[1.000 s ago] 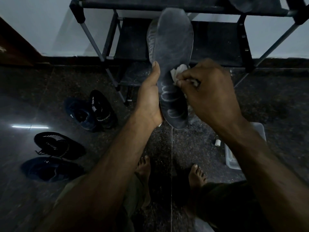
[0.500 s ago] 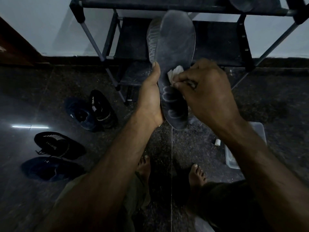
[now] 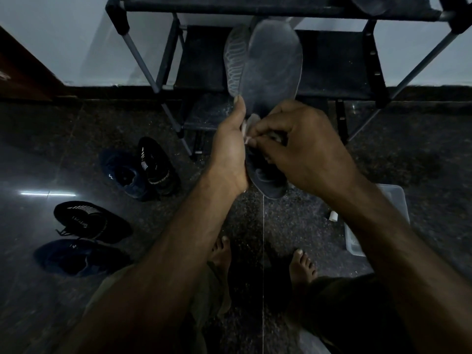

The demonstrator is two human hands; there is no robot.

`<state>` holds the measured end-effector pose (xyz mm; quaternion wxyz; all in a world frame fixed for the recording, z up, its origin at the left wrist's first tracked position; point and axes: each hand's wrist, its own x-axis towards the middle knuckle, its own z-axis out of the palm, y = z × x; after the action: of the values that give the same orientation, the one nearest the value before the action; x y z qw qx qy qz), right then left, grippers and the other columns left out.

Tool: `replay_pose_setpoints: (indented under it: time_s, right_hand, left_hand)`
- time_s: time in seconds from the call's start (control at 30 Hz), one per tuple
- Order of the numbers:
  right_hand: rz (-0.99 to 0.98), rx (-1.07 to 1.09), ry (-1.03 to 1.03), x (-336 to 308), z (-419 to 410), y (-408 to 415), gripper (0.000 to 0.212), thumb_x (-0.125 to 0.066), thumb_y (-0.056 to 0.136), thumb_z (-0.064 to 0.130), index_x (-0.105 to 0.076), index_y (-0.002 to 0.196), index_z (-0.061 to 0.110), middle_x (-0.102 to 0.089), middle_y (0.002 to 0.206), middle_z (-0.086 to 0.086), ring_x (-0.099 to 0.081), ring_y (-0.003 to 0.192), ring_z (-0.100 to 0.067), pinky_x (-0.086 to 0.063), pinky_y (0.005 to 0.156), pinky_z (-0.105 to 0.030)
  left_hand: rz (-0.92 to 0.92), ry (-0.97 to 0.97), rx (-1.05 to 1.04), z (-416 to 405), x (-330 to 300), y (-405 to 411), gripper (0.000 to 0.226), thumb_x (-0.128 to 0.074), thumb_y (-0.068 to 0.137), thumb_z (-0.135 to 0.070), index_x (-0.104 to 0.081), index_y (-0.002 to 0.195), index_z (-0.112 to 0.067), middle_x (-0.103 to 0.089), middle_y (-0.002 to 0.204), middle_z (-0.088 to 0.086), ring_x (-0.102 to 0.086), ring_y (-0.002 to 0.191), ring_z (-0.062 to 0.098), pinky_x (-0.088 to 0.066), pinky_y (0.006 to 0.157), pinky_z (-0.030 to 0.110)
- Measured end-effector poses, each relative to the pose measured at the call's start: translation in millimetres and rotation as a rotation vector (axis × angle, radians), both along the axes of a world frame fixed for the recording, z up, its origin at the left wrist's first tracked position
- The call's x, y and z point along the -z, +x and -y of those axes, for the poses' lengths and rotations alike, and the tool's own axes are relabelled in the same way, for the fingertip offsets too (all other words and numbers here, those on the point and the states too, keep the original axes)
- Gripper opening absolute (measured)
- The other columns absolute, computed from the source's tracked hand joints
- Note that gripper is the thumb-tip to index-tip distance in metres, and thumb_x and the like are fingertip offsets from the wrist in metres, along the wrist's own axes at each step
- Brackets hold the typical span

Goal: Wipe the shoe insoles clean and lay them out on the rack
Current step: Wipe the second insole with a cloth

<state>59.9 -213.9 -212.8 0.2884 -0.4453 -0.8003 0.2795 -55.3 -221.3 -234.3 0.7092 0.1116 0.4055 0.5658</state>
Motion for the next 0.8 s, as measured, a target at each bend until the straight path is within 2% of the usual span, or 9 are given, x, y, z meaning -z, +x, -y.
replay_pose_setpoints:
  time_s: [0.07, 0.17, 0.23, 0.33, 0.4, 0.5, 0.57, 0.7, 0.8]
  right_hand:
    - [0.015, -0.062, -0.051, -4, 1, 0, 0.009, -0.071, 0.086, 0.019, -0.076, 0.093, 0.021, -0.059, 0.086, 0.004, -0.057, 0.075, -0.008, -0.052, 0.069, -0.031]
    - [-0.011, 0.029, 0.013, 1, 1, -2, 0.008, -0.071, 0.086, 0.02, -0.076, 0.093, 0.018, -0.058, 0.085, 0.004, -0.057, 0.077, -0.011, -0.051, 0.068, -0.032]
    - [-0.02, 0.133, 0.088, 5, 1, -3, 0.01, -0.069, 0.088, 0.02, -0.076, 0.094, 0.016, -0.056, 0.084, 0.004, -0.055, 0.078, -0.01, -0.048, 0.066, -0.023]
    - [-0.008, 0.196, 0.108, 6, -1, -2, 0.012, -0.068, 0.088, 0.02, -0.075, 0.096, 0.016, -0.053, 0.084, 0.005, -0.052, 0.077, -0.008, -0.04, 0.065, -0.012]
    - [-0.004, 0.104, 0.038, 1, -1, 0, 0.01, -0.069, 0.087, 0.018, -0.075, 0.095, 0.018, -0.055, 0.083, 0.006, -0.054, 0.076, -0.007, -0.042, 0.066, -0.013]
    - [0.013, -0.083, -0.106, -7, -1, 4, 0.009, -0.071, 0.085, 0.017, -0.075, 0.09, 0.024, -0.053, 0.079, 0.016, -0.055, 0.07, 0.001, -0.041, 0.064, -0.008]
    - [0.013, -0.07, -0.11, -8, -2, 4, 0.008, -0.072, 0.085, 0.018, -0.074, 0.089, 0.025, -0.052, 0.077, 0.018, -0.053, 0.069, 0.004, -0.039, 0.064, -0.005]
    - [-0.037, 0.143, 0.039, 2, -1, 0, 0.009, -0.07, 0.087, 0.019, -0.076, 0.094, 0.019, -0.049, 0.078, 0.014, -0.049, 0.068, 0.005, -0.039, 0.064, -0.004]
    - [-0.032, 0.201, 0.09, 6, -1, -1, 0.011, -0.068, 0.088, 0.019, -0.076, 0.096, 0.017, -0.049, 0.079, 0.01, -0.046, 0.068, 0.005, -0.037, 0.064, -0.004]
  left_hand:
    - [-0.019, -0.008, -0.011, 0, -1, -2, 0.052, -0.036, 0.102, -0.048, -0.067, 0.101, -0.007, -0.073, 0.092, 0.011, -0.071, 0.085, 0.023, -0.059, 0.079, 0.033]
    - [0.001, -0.011, -0.001, 1, -1, 1, 0.051, -0.035, 0.102, -0.048, -0.066, 0.1, -0.007, -0.072, 0.086, 0.009, -0.071, 0.08, 0.021, -0.059, 0.076, 0.032]
    - [0.005, -0.01, 0.015, 2, -1, 6, 0.048, -0.032, 0.104, -0.046, -0.063, 0.097, -0.01, -0.072, 0.08, 0.006, -0.071, 0.075, 0.018, -0.059, 0.071, 0.029]
    - [0.018, -0.013, 0.041, 4, 0, 10, 0.046, -0.031, 0.104, -0.045, -0.062, 0.098, -0.012, -0.071, 0.086, 0.005, -0.07, 0.08, 0.017, -0.058, 0.076, 0.029]
    - [-0.007, -0.021, 0.034, 2, 1, 7, 0.05, -0.032, 0.104, -0.046, -0.064, 0.095, -0.01, -0.071, 0.082, 0.007, -0.071, 0.077, 0.018, -0.059, 0.073, 0.03]
    - [-0.077, -0.03, 0.02, -1, 0, 2, 0.056, -0.033, 0.102, -0.051, -0.067, 0.102, -0.006, -0.07, 0.091, 0.013, -0.069, 0.085, 0.025, -0.056, 0.08, 0.036]
    - [-0.083, -0.035, 0.015, -1, 0, 3, 0.056, -0.033, 0.102, -0.051, -0.065, 0.106, -0.006, -0.069, 0.095, 0.013, -0.068, 0.087, 0.025, -0.054, 0.082, 0.037]
    - [-0.019, -0.035, 0.045, 3, 2, 11, 0.052, -0.034, 0.103, -0.047, -0.069, 0.086, -0.013, -0.071, 0.082, 0.007, -0.07, 0.078, 0.019, -0.058, 0.071, 0.03]
    - [0.013, -0.022, 0.041, 3, 2, 13, 0.055, -0.033, 0.104, -0.044, -0.07, 0.076, -0.014, -0.072, 0.075, 0.006, -0.071, 0.07, 0.017, -0.059, 0.065, 0.027]
